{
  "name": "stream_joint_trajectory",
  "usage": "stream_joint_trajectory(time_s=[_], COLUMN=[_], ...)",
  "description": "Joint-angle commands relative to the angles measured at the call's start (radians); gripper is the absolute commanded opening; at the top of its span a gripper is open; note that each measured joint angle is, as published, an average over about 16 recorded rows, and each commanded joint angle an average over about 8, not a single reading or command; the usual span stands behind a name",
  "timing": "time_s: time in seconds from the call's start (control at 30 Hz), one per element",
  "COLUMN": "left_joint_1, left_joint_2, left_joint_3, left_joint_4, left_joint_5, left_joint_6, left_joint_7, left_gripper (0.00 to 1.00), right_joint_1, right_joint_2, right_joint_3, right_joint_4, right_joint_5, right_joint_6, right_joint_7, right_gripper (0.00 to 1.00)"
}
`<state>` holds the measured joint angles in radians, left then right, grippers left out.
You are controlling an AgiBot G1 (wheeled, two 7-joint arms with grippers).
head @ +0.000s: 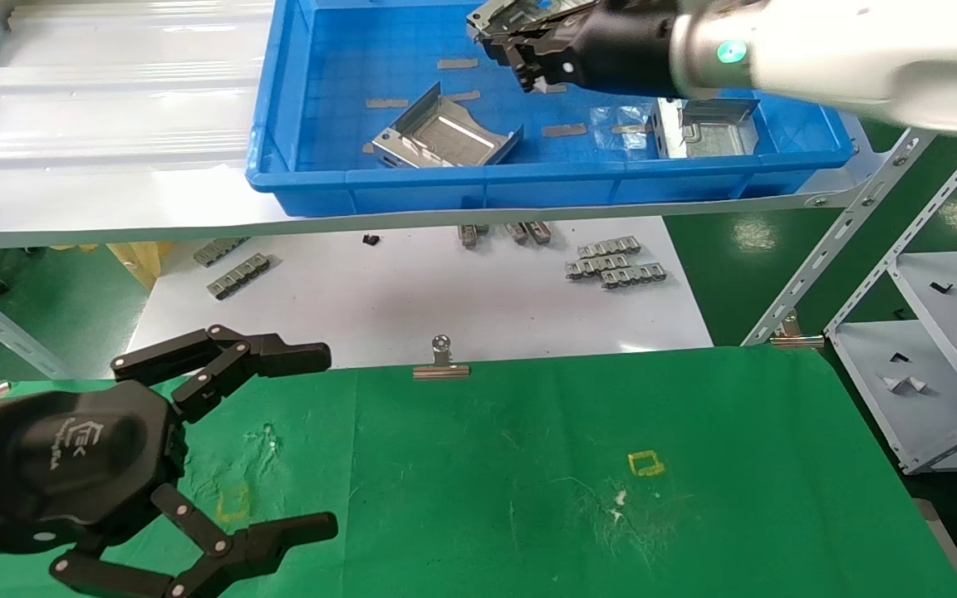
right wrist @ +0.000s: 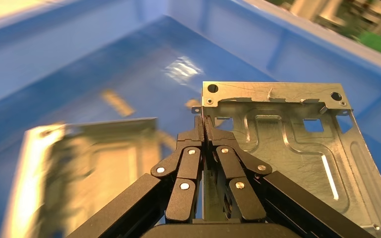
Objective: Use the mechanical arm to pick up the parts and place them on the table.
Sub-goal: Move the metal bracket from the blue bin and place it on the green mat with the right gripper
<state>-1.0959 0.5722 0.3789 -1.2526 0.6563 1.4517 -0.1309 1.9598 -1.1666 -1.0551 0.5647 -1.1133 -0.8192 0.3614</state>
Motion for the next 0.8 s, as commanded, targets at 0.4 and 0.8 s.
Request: stream_joint_trajectory(time_s=[0.4,0.8], left_joint_1=[0.0,0.0], left_joint_2=[0.0,0.0], left_joint_3=[0.0,0.0], left_joint_4=[0.0,0.0], left_joint_5=[0.0,0.0], left_joint_6=[0.0,0.0], left_joint_7=[0.0,0.0], left_gripper=[1.0,1.0], right_joint_1=[-0.006,-0.074], right_joint_2=[0.313,0.501], right_joint_3=[0.103,0.071], right_joint_4=[0.129,0.274], right_joint_5=[0.198,0.258], right_joint_6=[-0.582,-0.766], right_joint_7=[-0.341,-0.411], right_gripper=[0.0,0.0])
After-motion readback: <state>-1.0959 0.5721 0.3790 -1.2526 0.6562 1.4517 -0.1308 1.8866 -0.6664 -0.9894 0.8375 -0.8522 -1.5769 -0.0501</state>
